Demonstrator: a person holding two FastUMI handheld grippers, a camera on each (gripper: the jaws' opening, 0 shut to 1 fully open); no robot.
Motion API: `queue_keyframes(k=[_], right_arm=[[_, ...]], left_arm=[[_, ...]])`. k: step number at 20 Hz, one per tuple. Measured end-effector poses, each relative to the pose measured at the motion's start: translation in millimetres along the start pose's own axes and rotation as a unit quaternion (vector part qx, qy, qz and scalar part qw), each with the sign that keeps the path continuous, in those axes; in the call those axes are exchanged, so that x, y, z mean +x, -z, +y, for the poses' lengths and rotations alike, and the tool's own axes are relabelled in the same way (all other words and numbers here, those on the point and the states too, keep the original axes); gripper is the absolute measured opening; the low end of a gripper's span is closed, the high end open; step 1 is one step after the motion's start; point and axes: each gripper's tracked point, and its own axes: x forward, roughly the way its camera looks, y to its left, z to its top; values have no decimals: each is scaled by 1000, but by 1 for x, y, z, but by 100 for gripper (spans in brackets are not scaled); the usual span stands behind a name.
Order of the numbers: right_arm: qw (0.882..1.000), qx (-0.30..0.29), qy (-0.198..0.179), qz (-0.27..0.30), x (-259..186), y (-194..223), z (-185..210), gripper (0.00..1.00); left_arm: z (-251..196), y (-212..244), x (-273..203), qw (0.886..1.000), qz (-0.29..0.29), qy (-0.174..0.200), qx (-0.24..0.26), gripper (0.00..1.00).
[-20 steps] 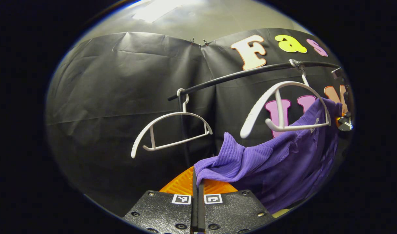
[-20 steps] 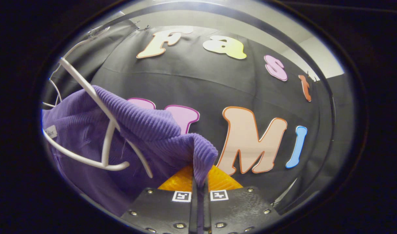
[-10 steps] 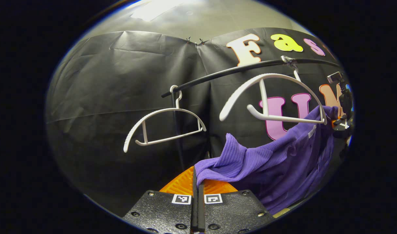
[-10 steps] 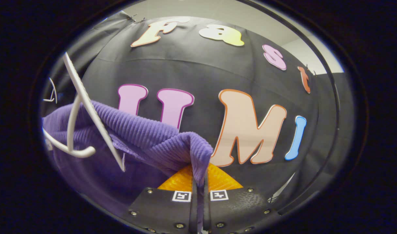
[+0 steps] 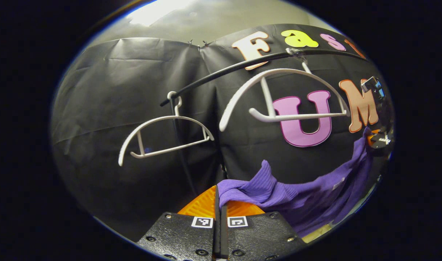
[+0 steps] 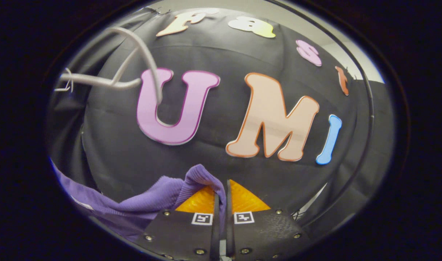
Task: Grasp the clothes on the hanger with both hands and then place them into the laundry hamper below.
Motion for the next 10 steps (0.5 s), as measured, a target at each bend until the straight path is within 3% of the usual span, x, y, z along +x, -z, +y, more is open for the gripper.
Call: queue_keyframes(k=[5,10], right_arm=[[997,-10,-38,62,-27,78,36,7],[992,-13,-93,89,-64,113,75,7]], left_arm=[[-56,17,-5,997,8,72,29,0],[-120,43,-12,987,37,156,29,0]])
